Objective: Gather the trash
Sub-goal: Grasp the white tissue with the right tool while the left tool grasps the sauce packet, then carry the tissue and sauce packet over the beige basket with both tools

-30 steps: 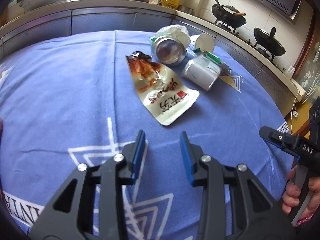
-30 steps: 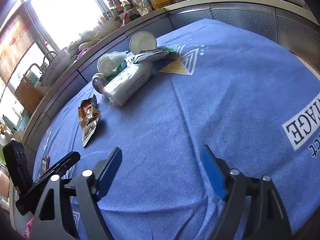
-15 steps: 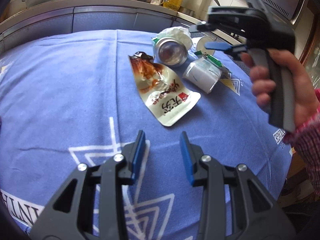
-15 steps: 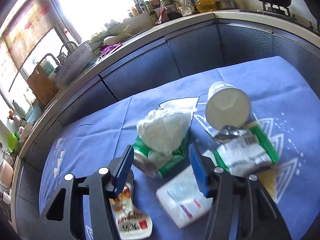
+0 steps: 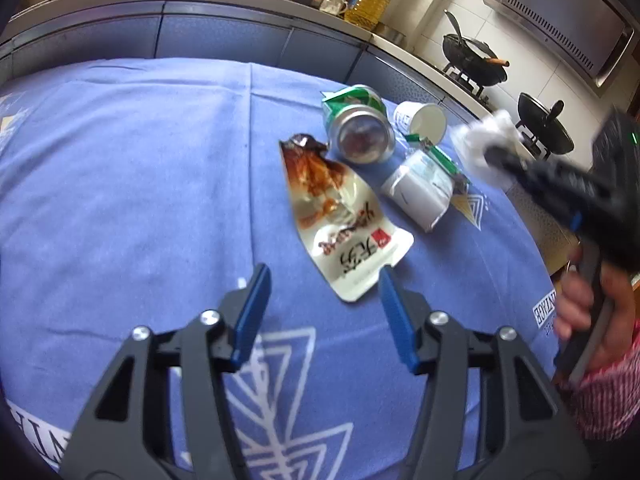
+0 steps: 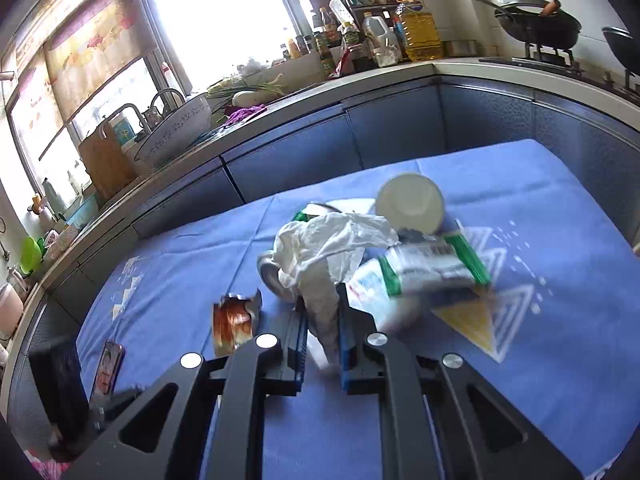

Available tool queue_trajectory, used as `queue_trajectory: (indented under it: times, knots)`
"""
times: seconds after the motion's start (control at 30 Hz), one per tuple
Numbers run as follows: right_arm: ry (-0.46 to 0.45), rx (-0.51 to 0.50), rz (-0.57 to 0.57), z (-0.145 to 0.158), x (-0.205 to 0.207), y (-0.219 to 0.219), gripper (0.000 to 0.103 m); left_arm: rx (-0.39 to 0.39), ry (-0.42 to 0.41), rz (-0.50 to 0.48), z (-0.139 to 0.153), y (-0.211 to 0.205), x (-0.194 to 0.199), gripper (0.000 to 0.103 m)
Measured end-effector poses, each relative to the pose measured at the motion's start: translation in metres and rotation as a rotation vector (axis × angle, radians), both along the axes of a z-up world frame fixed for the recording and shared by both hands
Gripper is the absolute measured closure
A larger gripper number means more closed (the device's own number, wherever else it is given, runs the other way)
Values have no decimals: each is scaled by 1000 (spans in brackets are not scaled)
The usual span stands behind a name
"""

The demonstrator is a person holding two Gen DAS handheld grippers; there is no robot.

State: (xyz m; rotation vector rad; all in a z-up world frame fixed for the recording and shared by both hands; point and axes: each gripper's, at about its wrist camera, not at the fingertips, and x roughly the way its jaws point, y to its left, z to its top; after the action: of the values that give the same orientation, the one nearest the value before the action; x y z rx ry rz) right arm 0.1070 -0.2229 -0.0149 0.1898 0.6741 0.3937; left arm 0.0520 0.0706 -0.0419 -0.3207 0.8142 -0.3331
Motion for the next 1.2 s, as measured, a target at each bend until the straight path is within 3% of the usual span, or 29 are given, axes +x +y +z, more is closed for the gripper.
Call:
queue_trajectory:
  times: [0.17,0.27,0.3,0.37,0.4,0.47,0.53,1.0,1.2]
  knots:
    - [23,-30,7,-27,-43,-17,90,39,37,-33,5,-16,36,43]
    - [40,7,12,-33,-49,-19,90,44,95,-18,-1,-21,61,44]
    - [41,17,14,-33,-51,-20,90,16,118,-8,-4,-20,68,48]
    - [37,29,17,-32,-55,-20,90,-35,129,-6,-5,-19,75,81]
    - [36,33,18,-31,-55,-22,90,-63,159,-19,-9,-20,80,91]
    - [34,45,19,-32,-57,-25,90,-103,166,-12,-11,-21,78,93]
    - [33,62,19,-32,-60,-27,90,-91,129,-31,-4,-26,68,98]
    - [52,157,22,-38,-82,-37,90,-154,17,-128,51,-23,-8,102]
    - [13,192,-48,-30,-96,-65,90,-158,-27,-230,80,-65,-3,102]
